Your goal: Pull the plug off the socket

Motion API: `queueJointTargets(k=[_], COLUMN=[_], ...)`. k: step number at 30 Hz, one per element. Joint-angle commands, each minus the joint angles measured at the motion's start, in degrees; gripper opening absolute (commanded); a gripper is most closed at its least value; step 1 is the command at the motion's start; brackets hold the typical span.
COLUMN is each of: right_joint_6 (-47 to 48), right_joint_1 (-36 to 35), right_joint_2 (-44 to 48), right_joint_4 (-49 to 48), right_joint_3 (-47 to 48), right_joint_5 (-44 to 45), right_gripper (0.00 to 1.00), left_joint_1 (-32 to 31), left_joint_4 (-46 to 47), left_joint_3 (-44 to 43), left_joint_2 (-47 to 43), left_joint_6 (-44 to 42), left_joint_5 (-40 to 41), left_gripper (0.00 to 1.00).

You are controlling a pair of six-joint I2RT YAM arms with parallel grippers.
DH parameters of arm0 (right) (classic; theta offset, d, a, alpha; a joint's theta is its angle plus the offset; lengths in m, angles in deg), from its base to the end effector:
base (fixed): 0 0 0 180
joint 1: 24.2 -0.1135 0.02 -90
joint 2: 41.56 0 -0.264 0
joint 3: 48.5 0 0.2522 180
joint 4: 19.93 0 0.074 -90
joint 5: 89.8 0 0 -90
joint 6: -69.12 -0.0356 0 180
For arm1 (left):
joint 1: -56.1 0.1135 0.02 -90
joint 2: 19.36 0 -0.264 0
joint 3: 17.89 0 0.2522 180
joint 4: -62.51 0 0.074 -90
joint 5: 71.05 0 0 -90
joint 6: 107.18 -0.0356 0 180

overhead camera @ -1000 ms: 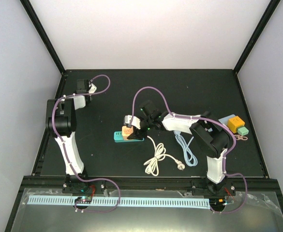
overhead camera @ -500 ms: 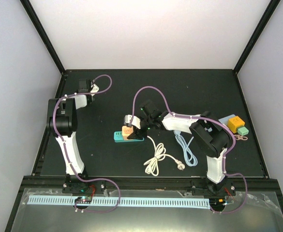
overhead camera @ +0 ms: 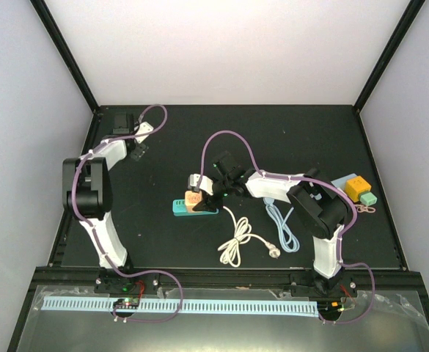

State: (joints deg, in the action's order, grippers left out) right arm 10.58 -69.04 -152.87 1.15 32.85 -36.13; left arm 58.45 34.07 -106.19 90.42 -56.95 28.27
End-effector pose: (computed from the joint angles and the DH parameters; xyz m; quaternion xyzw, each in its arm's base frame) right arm 0.2681 0.2963 0.1537 -0.6351 0.6402 0.3288 0.2805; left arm 0.4137 0.0227 0.1861 0.2740 0.8958 0.1940 0.2913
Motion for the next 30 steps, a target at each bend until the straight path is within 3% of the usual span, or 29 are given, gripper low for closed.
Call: queueJointTargets(k=[1, 8, 13, 19, 27, 30], right_joint_6=[-0.7, -2.3, -2.4, -1.3, 3.9, 4.7], right_joint_1=[0.7, 0.7, 0.6, 1.7, 7.8, 7.9], right_joint_2=[-2.1, 0.2, 2.9, 5.3, 5.2, 4.9], right_joint_4=[4.9, 4.1, 2.0, -0.2, 3.4, 3.7], right_joint_3=[-1.2, -1.1, -2.7, -5.3, -5.9, -5.9], right_joint_5=[3.4, 2.4, 2.0, 0.5, -5.7, -5.8], right_gripper=[0.45, 0.77, 0.89, 0.9, 0.87, 0.87], left_joint_1=[0.9, 1.1, 1.1, 1.0, 0.4, -0.9], left_joint_4=[-8.7, -14.3, -19.4, -25.4, -37.8, -39.6], left_joint_3=[-1.5, 2.2, 3.1, 5.0, 6.6, 7.9], left_joint_2=[-7.6, -17.0, -20.6, -24.1, -25.3, -25.2], left_joint_6=[2.1, 0.2, -1.6, -6.8, -20.5, -23.8], left_joint_5=[-13.2, -24.1, -30.0, -38.9, -55.7, -58.0], left_gripper=[0.8, 0.91, 0.95, 0.97, 0.94, 0.92])
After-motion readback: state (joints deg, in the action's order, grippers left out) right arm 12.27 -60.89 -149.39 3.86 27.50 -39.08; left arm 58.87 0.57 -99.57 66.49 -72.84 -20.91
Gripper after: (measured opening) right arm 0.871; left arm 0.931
